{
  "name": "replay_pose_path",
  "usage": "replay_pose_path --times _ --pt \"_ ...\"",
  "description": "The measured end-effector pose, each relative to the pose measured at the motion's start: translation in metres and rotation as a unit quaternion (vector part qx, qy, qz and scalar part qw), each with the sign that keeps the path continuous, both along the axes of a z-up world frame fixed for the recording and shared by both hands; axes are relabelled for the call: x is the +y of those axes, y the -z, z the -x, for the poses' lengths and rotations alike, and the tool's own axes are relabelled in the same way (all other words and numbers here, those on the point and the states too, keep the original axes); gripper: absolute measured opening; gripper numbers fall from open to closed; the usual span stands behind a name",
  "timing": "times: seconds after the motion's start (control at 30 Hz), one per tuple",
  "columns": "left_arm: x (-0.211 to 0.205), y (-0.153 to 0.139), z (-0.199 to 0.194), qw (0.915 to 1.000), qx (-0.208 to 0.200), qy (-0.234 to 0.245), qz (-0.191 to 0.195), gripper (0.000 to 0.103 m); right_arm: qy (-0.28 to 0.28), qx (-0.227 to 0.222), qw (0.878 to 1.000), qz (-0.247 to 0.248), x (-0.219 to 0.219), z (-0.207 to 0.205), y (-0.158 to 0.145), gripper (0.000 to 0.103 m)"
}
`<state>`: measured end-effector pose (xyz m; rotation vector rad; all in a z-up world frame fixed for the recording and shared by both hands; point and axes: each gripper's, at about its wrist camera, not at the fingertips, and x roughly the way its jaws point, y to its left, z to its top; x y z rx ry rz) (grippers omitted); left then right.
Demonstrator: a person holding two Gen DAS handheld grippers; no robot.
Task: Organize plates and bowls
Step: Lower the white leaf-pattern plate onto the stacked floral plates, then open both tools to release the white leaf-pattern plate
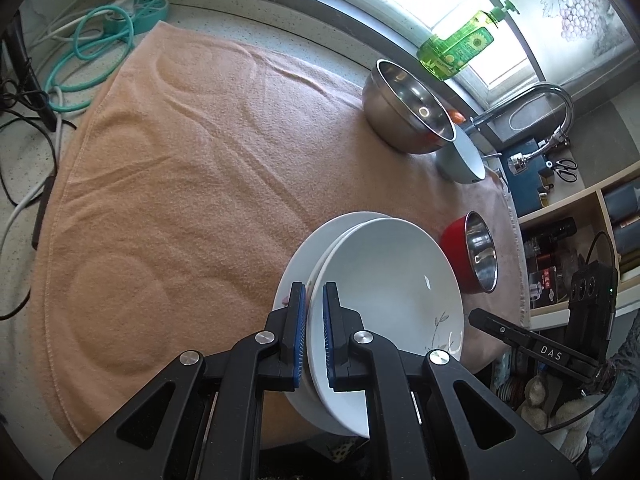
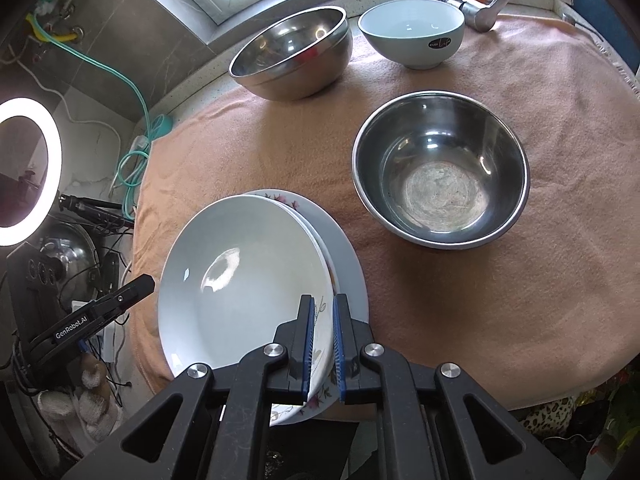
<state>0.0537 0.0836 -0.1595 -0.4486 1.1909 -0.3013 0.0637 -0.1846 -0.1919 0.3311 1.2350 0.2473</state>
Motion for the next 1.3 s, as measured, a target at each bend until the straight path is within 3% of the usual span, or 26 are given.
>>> replay_pose_path --times 0.3,0.37,0.6,0.67,0.73,0.83,1.07,1.3 --pt "-0.002 -0.001 0.000 1.0000 -0.002 0.005 0.001 0.009 0.004 -0.025 1.000 -0.011 -0.006 0.005 -0.011 0.011" --pt "-0.001 -0.003 0.000 1.0000 -0.007 0.003 -0.002 0.016 0.010 -0.029 0.999 -0.013 -0.011 0.006 -0.012 0.011" --pt "0.006 -0.009 -0.004 0.9999 -0.010 -0.003 -0.006 0.017 0.032 -0.051 0.998 -0.022 -0.032 0.016 -0.023 0.011" --pt "0.007 -0.011 -0.006 0.9999 -0.008 -0.003 -0.007 0.029 0.040 -0.063 0.997 -0.017 -0.036 0.017 -0.028 0.012" --pt "0.007 -0.012 -0.008 0.9999 -0.006 -0.007 -0.013 0.034 0.046 -0.075 0.996 -0.020 -0.041 0.018 -0.034 0.020" --pt "0.005 -0.015 -0.012 0.9997 -0.010 -0.005 -0.020 0.034 0.053 -0.093 0.994 -0.031 -0.048 0.018 -0.041 0.034" --pt "-0.005 -0.026 -0.022 0.9994 -0.020 0.004 -0.028 0.034 0.049 -0.128 0.990 -0.018 -0.054 0.013 -0.060 0.034" --pt "-0.012 -0.039 -0.038 0.9988 -0.035 0.002 -0.033 0.034 0.046 -0.124 0.991 -0.013 -0.060 -0.006 -0.069 0.035"
